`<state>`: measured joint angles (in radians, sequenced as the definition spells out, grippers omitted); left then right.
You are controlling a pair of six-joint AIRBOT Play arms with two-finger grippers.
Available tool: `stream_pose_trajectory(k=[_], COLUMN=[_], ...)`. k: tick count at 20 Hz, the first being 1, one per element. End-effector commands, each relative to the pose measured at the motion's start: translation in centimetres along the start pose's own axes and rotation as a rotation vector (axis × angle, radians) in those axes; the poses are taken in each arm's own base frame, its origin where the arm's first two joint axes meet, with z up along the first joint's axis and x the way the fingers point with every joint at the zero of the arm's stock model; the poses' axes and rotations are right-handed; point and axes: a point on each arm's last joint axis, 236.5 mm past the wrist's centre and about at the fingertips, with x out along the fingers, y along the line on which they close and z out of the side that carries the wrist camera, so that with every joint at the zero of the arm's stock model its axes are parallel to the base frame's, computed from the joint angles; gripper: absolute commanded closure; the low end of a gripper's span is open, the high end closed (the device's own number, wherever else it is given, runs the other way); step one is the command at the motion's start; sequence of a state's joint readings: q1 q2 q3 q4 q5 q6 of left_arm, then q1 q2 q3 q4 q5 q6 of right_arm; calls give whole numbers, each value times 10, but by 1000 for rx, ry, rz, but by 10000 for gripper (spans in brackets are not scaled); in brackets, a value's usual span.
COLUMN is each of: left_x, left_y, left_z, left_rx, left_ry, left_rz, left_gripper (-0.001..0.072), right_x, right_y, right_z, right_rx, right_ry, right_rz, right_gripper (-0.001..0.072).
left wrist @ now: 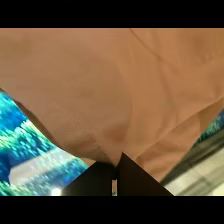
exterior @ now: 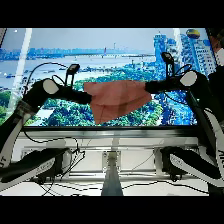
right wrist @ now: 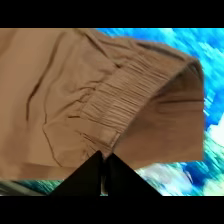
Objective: Fold the clothes and pants, and hang the long-sleeved shirts on hangers.
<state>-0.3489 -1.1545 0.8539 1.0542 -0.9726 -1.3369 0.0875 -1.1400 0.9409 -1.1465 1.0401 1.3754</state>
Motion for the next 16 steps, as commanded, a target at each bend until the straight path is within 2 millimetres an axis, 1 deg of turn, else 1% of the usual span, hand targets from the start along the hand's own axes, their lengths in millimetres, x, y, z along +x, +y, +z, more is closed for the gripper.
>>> stream_pose_trajectory(k=[1, 2, 3, 4, 5, 6, 7, 9, 12, 14, 15, 16], left_x=[19, 25, 31, 39, 46, 53, 58, 64, 63, 63, 63, 63], left_y=[-32, -42, -50, -56, -63, -70, -74, -77, -76, -75, -75, -74], left_z=[-32, -39, -46, -53, -59, -65, -69, -73, -72, -71, -70, -70], left_rx=[0, 11, 34, 54, 64, 63, 51, 27, 21, 19, 18, 15], left_ry=[116, 138, 163, 189, 209, 229, 244, 266, 262, 261, 260, 259], left_rz=[-4, -10, -16, -21, -30, -45, -59, -75, -75, -74, -74, -73], left_gripper=[696, 695, 684, 539, 261, 31, 12, 12, 12, 12, 12, 13], right_x=[-17, -21, -22, -23, -22, -19, -15, -6, -3, -3, 0, 6], right_y=[-57, -67, -77, -85, -92, -96, -99, -108, -126, -140, -142, -137], right_z=[-49, -49, -44, -38, -31, -27, -24, -15, 3, 4, 1, -5], right_rx=[20, 50, 72, 87, 96, 97, 103, 113, 175, 247, 282, 312], right_ry=[204, 199, 172, 142, 111, 98, 89, 68, 74, 129, 163, 198], right_rz=[-83, -90, -103, -117, -130, -139, -142, -155, -151, -109, -54, 20], right_gripper=[694, 676, 476, 191, 42, 42, 41, 42, 42, 44, 76, 78])
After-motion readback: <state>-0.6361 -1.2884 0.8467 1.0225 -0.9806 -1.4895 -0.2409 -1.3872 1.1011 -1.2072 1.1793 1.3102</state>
